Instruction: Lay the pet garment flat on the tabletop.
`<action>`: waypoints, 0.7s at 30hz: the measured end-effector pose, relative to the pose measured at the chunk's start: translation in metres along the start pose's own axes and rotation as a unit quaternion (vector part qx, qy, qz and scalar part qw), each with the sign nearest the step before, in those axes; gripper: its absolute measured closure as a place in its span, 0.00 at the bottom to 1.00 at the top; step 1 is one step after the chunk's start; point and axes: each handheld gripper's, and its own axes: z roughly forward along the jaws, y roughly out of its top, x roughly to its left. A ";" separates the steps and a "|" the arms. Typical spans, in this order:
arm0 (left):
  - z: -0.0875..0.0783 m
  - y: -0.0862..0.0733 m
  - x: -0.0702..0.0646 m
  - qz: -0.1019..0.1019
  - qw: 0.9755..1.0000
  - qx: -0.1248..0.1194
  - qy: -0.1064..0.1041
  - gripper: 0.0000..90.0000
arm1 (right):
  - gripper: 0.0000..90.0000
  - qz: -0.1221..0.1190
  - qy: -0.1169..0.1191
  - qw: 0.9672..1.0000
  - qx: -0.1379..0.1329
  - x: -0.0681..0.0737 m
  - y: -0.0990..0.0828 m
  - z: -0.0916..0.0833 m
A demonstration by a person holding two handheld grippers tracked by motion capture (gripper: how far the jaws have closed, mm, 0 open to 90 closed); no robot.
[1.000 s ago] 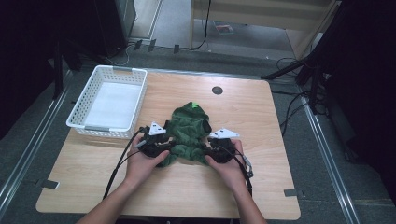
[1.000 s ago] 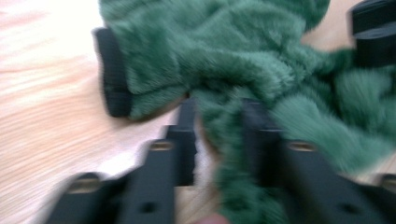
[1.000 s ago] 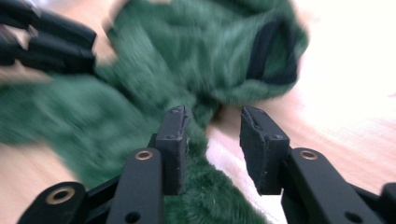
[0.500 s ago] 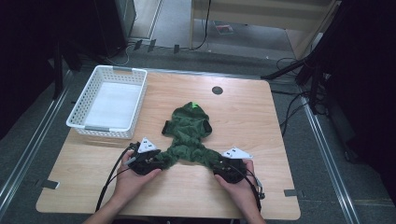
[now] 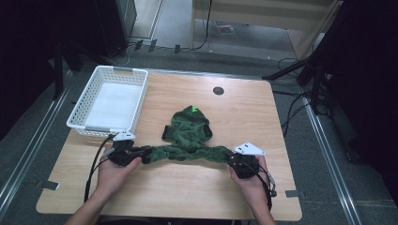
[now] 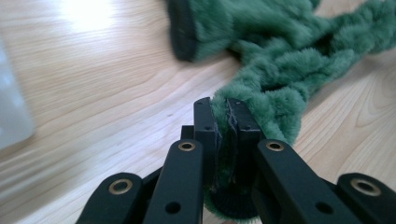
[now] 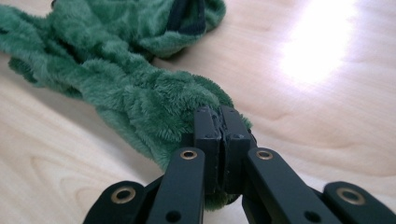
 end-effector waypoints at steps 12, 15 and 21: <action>-0.011 0.003 -0.012 0.036 0.999 0.010 -0.036 0.93 | 0.98 -0.016 0.034 0.999 0.000 0.011 -0.006 -0.011; -0.002 -0.005 -0.012 0.049 0.998 0.033 -0.019 0.94 | 0.98 -0.011 0.033 0.999 0.018 0.007 -0.012 -0.003; 0.005 -0.015 -0.010 0.047 0.998 0.024 -0.028 0.88 | 0.95 -0.005 0.059 0.998 0.033 0.011 -0.024 0.006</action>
